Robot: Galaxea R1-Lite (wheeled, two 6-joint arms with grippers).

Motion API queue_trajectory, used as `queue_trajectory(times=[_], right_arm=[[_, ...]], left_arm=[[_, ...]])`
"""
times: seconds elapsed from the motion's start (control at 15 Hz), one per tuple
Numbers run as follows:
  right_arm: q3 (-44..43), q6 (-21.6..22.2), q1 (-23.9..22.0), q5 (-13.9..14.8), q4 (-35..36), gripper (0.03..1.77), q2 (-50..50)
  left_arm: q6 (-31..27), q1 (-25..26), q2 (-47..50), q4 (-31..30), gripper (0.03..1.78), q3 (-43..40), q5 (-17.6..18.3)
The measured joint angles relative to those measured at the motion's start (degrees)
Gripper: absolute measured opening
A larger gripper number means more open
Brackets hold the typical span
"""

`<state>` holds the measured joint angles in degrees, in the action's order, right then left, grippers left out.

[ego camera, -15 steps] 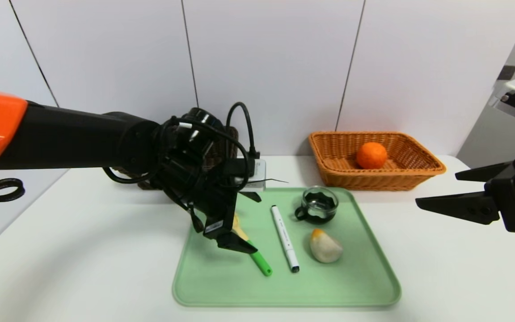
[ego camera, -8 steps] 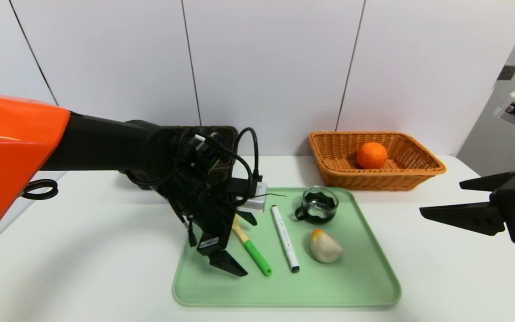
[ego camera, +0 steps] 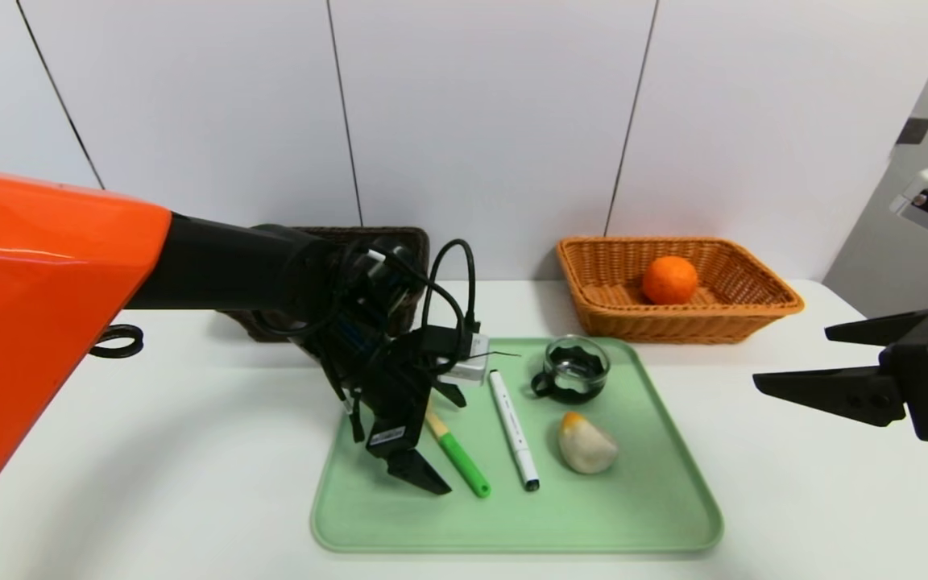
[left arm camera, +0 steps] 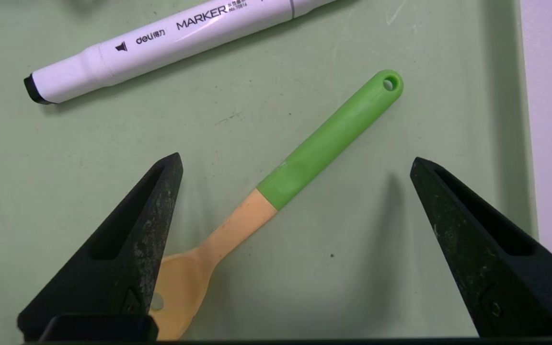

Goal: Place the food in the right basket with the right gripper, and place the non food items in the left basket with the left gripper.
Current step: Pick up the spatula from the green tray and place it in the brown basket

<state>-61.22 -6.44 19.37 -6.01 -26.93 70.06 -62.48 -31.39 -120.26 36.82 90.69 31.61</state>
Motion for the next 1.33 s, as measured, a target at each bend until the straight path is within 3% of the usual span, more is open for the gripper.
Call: queue_trajectory(times=[1.33], right_arm=[[0.5, 0.0, -0.05, -0.1, 0.12, 1.69, -0.29]], left_arm=[[2.0, 1.68, -3.69, 3.36, 1.69, 4.52, 0.02]])
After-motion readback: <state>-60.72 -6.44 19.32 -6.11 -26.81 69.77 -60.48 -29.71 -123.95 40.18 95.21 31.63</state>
